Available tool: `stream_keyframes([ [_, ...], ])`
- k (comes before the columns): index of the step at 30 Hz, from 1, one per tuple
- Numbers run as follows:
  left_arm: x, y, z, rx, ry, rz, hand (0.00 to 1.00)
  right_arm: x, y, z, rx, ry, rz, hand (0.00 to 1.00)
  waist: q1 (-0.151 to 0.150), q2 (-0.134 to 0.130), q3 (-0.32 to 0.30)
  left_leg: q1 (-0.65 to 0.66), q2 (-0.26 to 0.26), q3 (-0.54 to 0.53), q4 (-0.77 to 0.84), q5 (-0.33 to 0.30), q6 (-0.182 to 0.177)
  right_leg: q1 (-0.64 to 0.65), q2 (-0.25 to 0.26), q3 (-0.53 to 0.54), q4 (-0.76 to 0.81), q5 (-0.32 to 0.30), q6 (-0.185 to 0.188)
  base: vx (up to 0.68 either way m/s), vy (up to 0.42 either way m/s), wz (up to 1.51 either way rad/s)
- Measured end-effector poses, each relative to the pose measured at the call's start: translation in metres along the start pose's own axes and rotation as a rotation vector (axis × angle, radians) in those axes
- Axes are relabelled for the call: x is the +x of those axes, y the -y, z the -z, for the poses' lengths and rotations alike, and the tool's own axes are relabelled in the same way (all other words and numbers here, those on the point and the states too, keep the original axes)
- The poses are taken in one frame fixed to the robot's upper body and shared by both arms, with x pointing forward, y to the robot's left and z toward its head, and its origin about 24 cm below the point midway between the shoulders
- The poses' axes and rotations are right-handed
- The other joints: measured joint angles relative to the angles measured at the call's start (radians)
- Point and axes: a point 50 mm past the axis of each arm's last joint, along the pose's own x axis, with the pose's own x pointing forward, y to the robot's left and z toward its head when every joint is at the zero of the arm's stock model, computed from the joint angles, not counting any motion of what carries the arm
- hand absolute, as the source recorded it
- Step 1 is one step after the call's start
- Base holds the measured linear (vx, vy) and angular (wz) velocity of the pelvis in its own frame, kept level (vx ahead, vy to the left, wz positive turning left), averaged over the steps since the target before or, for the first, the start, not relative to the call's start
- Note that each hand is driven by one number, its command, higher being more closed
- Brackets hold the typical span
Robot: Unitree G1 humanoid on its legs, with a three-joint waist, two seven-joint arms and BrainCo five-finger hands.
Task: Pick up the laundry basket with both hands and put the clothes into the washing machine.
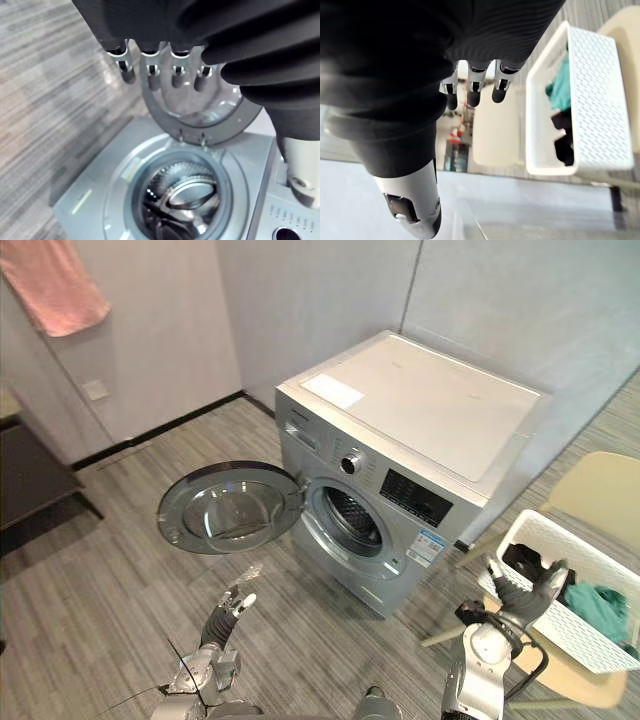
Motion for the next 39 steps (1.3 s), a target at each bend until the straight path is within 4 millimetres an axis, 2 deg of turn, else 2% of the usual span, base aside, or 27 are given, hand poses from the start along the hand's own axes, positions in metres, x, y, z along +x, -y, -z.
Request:
stream_keyframes([
  [1, 0.0, 0.001, -0.001, -0.016, 0.004, -0.003, 0.0, 0.002, -0.009, -0.008, 0.005, 0.03, 0.005, 0.0, 0.005, -0.007, -0.01, 0.01, 0.011, 0.049, -0.009, 0.0, 0.0, -0.019, -0.046, -0.076, 0.056, 0.011, 0.033, 0.03, -0.012, -1.12],
  [2, 0.001, 0.001, -0.001, -0.025, 0.006, -0.012, 0.0, 0.002, -0.017, -0.016, 0.007, 0.061, 0.004, 0.0, 0.005, -0.013, -0.013, 0.02, 0.019, 0.092, -0.014, 0.0, 0.0, -0.021, -0.07, -0.134, 0.109, 0.011, 0.116, 0.04, -0.037, -1.16],
  [3, 0.0, 0.002, -0.001, -0.026, 0.004, -0.013, 0.0, 0.001, -0.021, -0.021, 0.004, 0.087, -0.003, 0.0, 0.005, -0.021, -0.023, 0.022, 0.027, 0.115, -0.014, 0.003, -0.005, -0.016, -0.069, -0.14, 0.113, 0.014, 0.183, 0.08, -0.091, -0.93],
  [4, 0.0, 0.002, 0.0, -0.035, 0.0, -0.012, 0.0, -0.001, -0.023, -0.026, 0.007, 0.113, -0.01, 0.0, 0.006, -0.028, -0.031, 0.023, 0.038, 0.138, -0.013, 0.008, -0.014, -0.012, -0.059, -0.134, 0.098, 0.019, 0.217, 0.09, -0.125, -0.71],
  [5, 0.0, 0.002, 0.001, -0.041, -0.004, -0.012, 0.0, -0.002, -0.026, -0.031, 0.009, 0.135, -0.015, 0.0, 0.006, -0.031, -0.034, 0.023, 0.045, 0.152, -0.008, 0.01, -0.017, -0.005, -0.046, -0.13, 0.082, 0.028, 0.228, 0.13, -0.214, -0.84],
  [6, 0.001, 0.004, 0.004, -0.056, -0.016, -0.012, 0.0, -0.003, -0.03, -0.041, 0.025, 0.18, -0.027, 0.0, 0.005, -0.034, -0.036, 0.025, 0.074, 0.179, 0.012, 0.012, -0.022, 0.012, 0.001, -0.12, 0.025, 0.06, 0.238, 0.14, -0.258, -1.03],
  [7, 0.0, 0.009, 0.009, -0.078, -0.041, -0.01, 0.0, -0.004, -0.036, -0.05, 0.033, 0.22, -0.036, 0.0, 0.002, 0.008, -0.026, 0.037, 0.121, 0.192, 0.038, 0.02, -0.031, 0.025, 0.07, -0.092, -0.014, 0.088, 0.209, 0.15, -0.264, -1.1],
  [8, -0.001, 0.012, 0.012, -0.088, -0.049, -0.007, 0.0, -0.005, -0.038, -0.055, 0.038, 0.239, -0.043, 0.0, -0.002, 0.025, -0.025, 0.042, 0.144, 0.192, 0.054, 0.02, -0.031, 0.028, 0.097, -0.07, -0.032, 0.086, 0.203, 0.12, -0.271, -1.22],
  [9, -0.002, 0.019, 0.014, -0.112, -0.059, 0.003, 0.0, -0.007, -0.044, -0.062, 0.035, 0.278, -0.066, 0.0, -0.004, 0.057, -0.025, 0.044, 0.196, 0.181, 0.11, 0.023, -0.025, 0.03, 0.146, -0.025, -0.051, 0.09, 0.182, 0.11, -0.267, -1.25],
  [10, -0.002, 0.023, 0.013, -0.119, -0.056, 0.014, 0.0, -0.009, -0.05, -0.068, 0.03, 0.31, -0.087, 0.0, -0.003, 0.072, -0.025, 0.016, 0.239, 0.106, 0.209, 0.043, 0.034, 0.037, 0.178, 0.018, -0.062, 0.083, 0.156, 0.11, -0.263, -1.22],
  [11, -0.002, 0.025, 0.014, -0.125, -0.056, 0.016, 0.0, -0.009, -0.053, -0.071, 0.028, 0.327, -0.101, 0.0, -0.001, 0.062, -0.02, -0.012, 0.24, 0.03, 0.251, 0.025, 0.058, 0.041, 0.188, 0.041, -0.066, 0.08, 0.146, 0.11, -0.22, -1.24],
  [13, -0.003, 0.036, 0.013, -0.129, -0.048, 0.053, 0.0, -0.014, -0.071, -0.09, 0.011, 0.442, -0.167, 0.0, 0.005, 0.066, -0.019, -0.095, 0.102, -0.309, 0.32, -0.083, -0.004, 0.059, 0.213, 0.136, -0.098, 0.081, 0.127, 0.15, -0.174, -1.32],
  [16, -0.003, 0.036, 0.01, -0.137, -0.029, 0.051, 0.0, -0.024, -0.089, -0.103, -0.034, 0.548, -0.286, 0.0, 0.033, 0.069, -0.016, -0.156, -0.065, -0.517, 0.269, -0.13, -0.013, 0.091, 0.236, 0.231, -0.123, 0.088, 0.121, 0.13, -0.035, -1.03],
  [18, -0.003, 0.035, 0.008, -0.14, -0.018, 0.051, 0.0, -0.027, -0.096, -0.106, -0.078, 0.594, -0.336, 0.0, 0.054, 0.078, -0.011, -0.189, -0.136, -0.567, 0.193, -0.121, -0.012, 0.093, 0.245, 0.278, -0.124, 0.093, 0.13, 0.11, 0.092, -0.76],
  [19, -0.003, 0.035, 0.006, -0.144, -0.01, 0.049, 0.0, -0.029, -0.102, -0.107, -0.096, 0.605, -0.368, 0.0, 0.06, 0.099, -0.005, -0.202, -0.151, -0.586, 0.14, -0.068, 0.006, 0.094, 0.259, 0.293, -0.124, 0.095, 0.137, 0.09, 0.164, -0.95],
  [20, -0.002, 0.031, 0.003, -0.143, 0.004, 0.038, 0.0, -0.033, -0.111, -0.1, -0.119, 0.575, -0.42, 0.0, 0.073, 0.091, 0.002, -0.183, -0.153, -0.556, 0.136, -0.067, 0.024, 0.095, 0.257, 0.334, -0.129, 0.099, 0.155, 0.07, 0.132, -0.65],
  [23, -0.001, 0.017, 0.0, -0.112, 0.017, 0.014, 0.0, -0.045, -0.128, -0.087, -0.184, 0.536, -0.555, 0.0, 0.078, 0.059, 0.019, -0.168, -0.168, -0.509, 0.125, -0.078, 0.05, 0.108, 0.233, 0.374, -0.164, 0.112, 0.179, 0.07, 0.14, -0.36],
  [24, -0.002, 0.014, 0.001, -0.109, 0.01, 0.009, 0.0, -0.048, -0.13, -0.085, -0.199, 0.535, -0.579, 0.0, 0.078, 0.058, 0.02, -0.163, -0.171, -0.501, 0.125, -0.082, 0.055, 0.11, 0.226, 0.375, -0.162, 0.109, 0.183, 0.07, 0.154, -0.25],
  [26, -0.003, 0.011, 0.003, -0.104, 0.002, 0.005, 0.0, -0.05, -0.133, -0.081, -0.25, 0.541, -0.615, 0.0, 0.078, 0.054, 0.024, -0.147, -0.186, -0.488, 0.129, -0.097, 0.07, 0.099, 0.209, 0.383, -0.113, 0.076, 0.202, 0.07, 0.126, -0.1],
  [28, -0.003, 0.009, 0.003, -0.073, 0.002, 0.024, 0.0, -0.049, -0.134, -0.075, -0.287, 0.522, -0.63, 0.0, 0.073, 0.03, 0.043, -0.119, -0.204, -0.484, 0.133, -0.114, 0.081, 0.041, 0.181, 0.385, 0.071, 0.004, 0.21, 0.07, 0.086, 0.03],
  [29, -0.003, 0.008, 0.003, -0.064, -0.001, 0.03, 0.0, -0.048, -0.133, -0.074, -0.294, 0.517, -0.627, 0.0, 0.072, 0.026, 0.044, -0.117, -0.204, -0.489, 0.133, -0.115, 0.083, 0.023, 0.179, 0.384, 0.112, 0.001, 0.208, 0.08, 0.055, 0.21],
  [31, -0.002, 0.003, 0.002, 0.004, -0.004, 0.038, 0.0, -0.045, -0.128, -0.068, -0.316, 0.496, -0.624, 0.0, 0.051, 0.011, 0.047, -0.123, -0.205, -0.532, 0.122, -0.114, 0.083, -0.023, 0.179, 0.386, 0.175, -0.019, 0.168, 0.11, 0.017, 0.45],
  [34, 0.001, -0.001, -0.002, 0.057, 0.008, 0.029, 0.0, -0.038, -0.121, -0.064, -0.333, 0.477, -0.593, 0.0, 0.049, 0.007, 0.046, -0.126, -0.199, -0.595, 0.105, -0.115, 0.076, -0.053, 0.174, 0.392, 0.12, -0.021, 0.167, 0.13, -0.055, 0.45],
  [35, 0.002, -0.001, -0.003, 0.064, 0.012, 0.03, 0.0, -0.035, -0.119, -0.063, -0.338, 0.47, -0.581, 0.0, 0.049, 0.006, 0.046, -0.126, -0.198, -0.603, 0.106, -0.114, 0.073, -0.052, 0.171, 0.391, 0.096, -0.017, 0.17, 0.16, -0.108, 0.68],
  [36, 0.003, -0.001, -0.004, 0.076, 0.018, 0.031, 0.0, -0.031, -0.117, -0.061, -0.352, 0.459, -0.565, 0.0, 0.053, -0.016, 0.046, -0.123, -0.216, -0.619, 0.115, -0.116, 0.062, -0.047, 0.15, 0.382, 0.037, 0.046, 0.171, 0.18, -0.152, 0.64],
  [37, 0.004, -0.004, -0.005, 0.084, 0.016, 0.024, 0.0, -0.029, -0.116, -0.061, -0.362, 0.456, -0.562, 0.0, 0.054, -0.043, 0.043, -0.123, -0.235, -0.636, 0.126, -0.124, 0.049, -0.041, 0.129, 0.383, 0.022, 0.076, 0.233, 0.24, -0.218, 0.6],
  [39, 0.002, -0.006, 0.001, 0.063, -0.001, -0.006, 0.0, -0.025, -0.117, -0.052, -0.403, 0.426, -0.572, 0.0, 0.069, -0.017, 0.05, -0.125, -0.208, -0.654, 0.12, -0.12, 0.033, -0.005, 0.155, 0.375, -0.036, 0.089, 0.222, 0.18, -0.186, 0.12],
])
